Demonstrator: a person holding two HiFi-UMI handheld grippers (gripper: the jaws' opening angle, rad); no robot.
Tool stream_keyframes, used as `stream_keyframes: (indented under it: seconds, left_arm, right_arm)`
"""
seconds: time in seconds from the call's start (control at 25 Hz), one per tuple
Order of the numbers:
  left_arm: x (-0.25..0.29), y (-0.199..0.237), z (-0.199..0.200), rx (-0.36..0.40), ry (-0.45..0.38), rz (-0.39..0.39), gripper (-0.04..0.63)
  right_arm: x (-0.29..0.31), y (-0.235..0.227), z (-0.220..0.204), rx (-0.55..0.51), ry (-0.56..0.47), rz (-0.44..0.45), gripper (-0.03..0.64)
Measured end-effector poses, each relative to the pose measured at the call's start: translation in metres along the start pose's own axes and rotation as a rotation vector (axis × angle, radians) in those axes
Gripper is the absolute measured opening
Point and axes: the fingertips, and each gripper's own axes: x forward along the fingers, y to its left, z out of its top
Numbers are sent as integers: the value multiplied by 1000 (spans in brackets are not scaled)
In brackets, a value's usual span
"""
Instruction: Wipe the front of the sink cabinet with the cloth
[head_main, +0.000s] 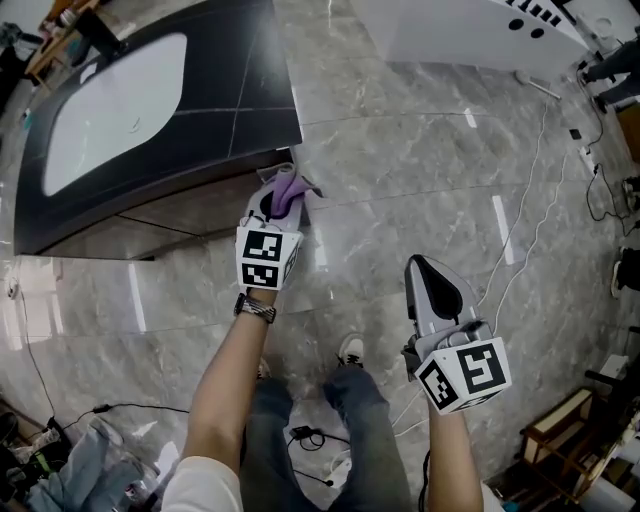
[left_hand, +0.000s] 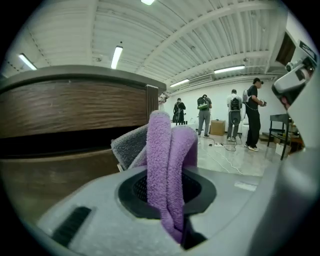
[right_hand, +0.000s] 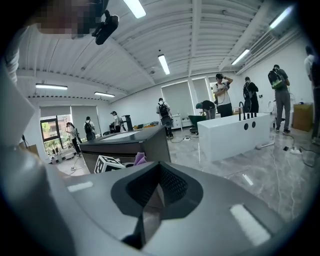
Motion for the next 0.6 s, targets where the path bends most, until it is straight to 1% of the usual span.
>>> stream_keyframes:
  seconds: [0.08, 0.2, 0.32, 0.48, 0.6]
  left_arm:
    - [7, -2, -15, 15, -1, -29, 51]
    - [15, 0, -30, 39, 13, -38, 50]
    - [23, -6, -53, 37, 24, -62, 51]
    - [29, -8, -77, 41, -14, -85, 49]
    - [40, -9, -104, 40, -22, -97, 50]
  right_arm:
    - [8, -3, -18, 0, -7, -24, 6]
    - [25, -6, -43, 12, -19, -47, 6]
    - [38, -8, -73, 26, -28, -62, 6]
    - [71, -17, -109, -40, -26, -54, 6]
    - [100, -30, -138, -63, -41, -50, 6]
